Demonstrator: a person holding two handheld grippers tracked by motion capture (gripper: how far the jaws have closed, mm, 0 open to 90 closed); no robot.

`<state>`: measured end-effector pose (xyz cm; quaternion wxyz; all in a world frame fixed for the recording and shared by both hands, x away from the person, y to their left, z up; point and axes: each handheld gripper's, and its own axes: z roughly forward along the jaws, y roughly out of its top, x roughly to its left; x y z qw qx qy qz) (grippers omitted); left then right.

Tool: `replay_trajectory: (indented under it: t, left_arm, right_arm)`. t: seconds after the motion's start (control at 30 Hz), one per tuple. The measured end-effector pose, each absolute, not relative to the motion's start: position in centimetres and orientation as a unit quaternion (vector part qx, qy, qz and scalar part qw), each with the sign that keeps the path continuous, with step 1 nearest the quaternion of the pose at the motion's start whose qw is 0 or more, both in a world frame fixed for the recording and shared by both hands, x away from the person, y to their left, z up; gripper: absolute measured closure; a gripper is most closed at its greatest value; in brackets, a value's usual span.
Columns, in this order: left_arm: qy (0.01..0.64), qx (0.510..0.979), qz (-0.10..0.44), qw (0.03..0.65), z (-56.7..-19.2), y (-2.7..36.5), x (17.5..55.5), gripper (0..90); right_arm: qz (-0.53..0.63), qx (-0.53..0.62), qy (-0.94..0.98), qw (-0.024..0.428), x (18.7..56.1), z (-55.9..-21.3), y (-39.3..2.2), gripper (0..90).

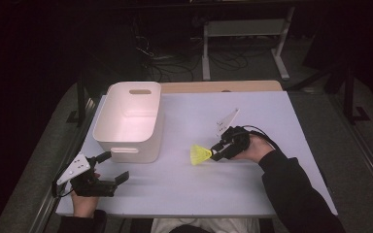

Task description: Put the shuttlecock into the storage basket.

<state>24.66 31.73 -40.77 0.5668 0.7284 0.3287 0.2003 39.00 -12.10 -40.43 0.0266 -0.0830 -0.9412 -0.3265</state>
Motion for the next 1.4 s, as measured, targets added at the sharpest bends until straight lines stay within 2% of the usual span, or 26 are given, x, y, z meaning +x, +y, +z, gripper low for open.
replay_trajectory:
  t: [1.4]
  left_arm:
    - [0.332,0.726,0.199,0.568,-40.8,31.7,24.6,0.0]
  right_arm:
    - [-0.353,-0.097,-0.930,-0.003,39.8,-34.8,-11.7,61.8]
